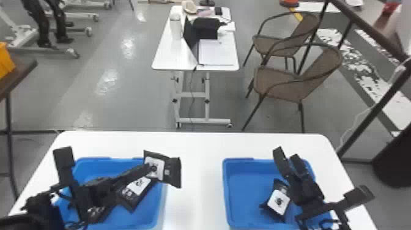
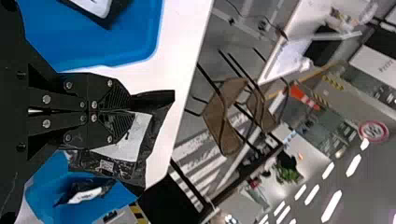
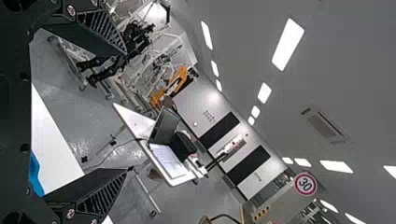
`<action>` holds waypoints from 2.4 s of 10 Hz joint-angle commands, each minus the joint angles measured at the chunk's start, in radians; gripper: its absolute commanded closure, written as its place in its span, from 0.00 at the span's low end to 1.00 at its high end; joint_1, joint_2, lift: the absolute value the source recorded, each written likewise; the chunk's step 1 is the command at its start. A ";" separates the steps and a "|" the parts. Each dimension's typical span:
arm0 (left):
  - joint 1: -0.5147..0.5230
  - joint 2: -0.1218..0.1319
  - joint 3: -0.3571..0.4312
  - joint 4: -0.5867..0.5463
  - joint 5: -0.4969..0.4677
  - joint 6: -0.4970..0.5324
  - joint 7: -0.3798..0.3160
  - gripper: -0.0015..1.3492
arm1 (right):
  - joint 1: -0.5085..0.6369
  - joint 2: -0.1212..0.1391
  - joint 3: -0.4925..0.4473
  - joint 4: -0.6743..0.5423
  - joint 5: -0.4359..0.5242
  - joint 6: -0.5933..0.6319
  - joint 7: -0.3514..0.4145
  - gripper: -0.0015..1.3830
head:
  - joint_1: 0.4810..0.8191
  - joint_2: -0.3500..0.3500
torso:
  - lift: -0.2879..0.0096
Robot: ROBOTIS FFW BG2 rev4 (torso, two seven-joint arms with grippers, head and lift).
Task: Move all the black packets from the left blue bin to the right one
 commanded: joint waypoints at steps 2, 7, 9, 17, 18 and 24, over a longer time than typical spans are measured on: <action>-0.130 0.004 -0.135 0.175 -0.003 -0.235 -0.103 0.90 | -0.057 0.001 0.046 0.014 -0.009 0.013 0.043 0.09 | 0.63 0.43 | 0.97; -0.346 -0.039 -0.316 0.405 0.023 -0.272 -0.176 0.90 | -0.112 0.001 0.129 0.002 0.033 0.039 0.096 0.09 | 0.63 0.40 | 0.97; -0.392 -0.048 -0.356 0.446 0.029 -0.257 -0.190 0.90 | -0.115 0.001 0.162 -0.009 0.066 0.047 0.096 0.09 | 0.63 0.39 | 0.97; -0.430 -0.088 -0.381 0.486 0.058 -0.229 -0.206 0.90 | -0.135 0.001 0.227 0.005 0.106 0.078 0.096 0.70 | 0.63 0.42 | 0.97; -0.430 -0.090 -0.381 0.486 0.066 -0.229 -0.206 0.90 | -0.135 0.001 0.227 0.016 0.106 0.079 0.096 0.79 | 0.63 0.42 | 0.97; -0.383 -0.096 -0.362 0.485 0.126 -0.247 -0.172 0.77 | -0.138 0.001 0.219 0.068 0.033 0.030 0.096 0.93 | 0.63 0.40 | 0.97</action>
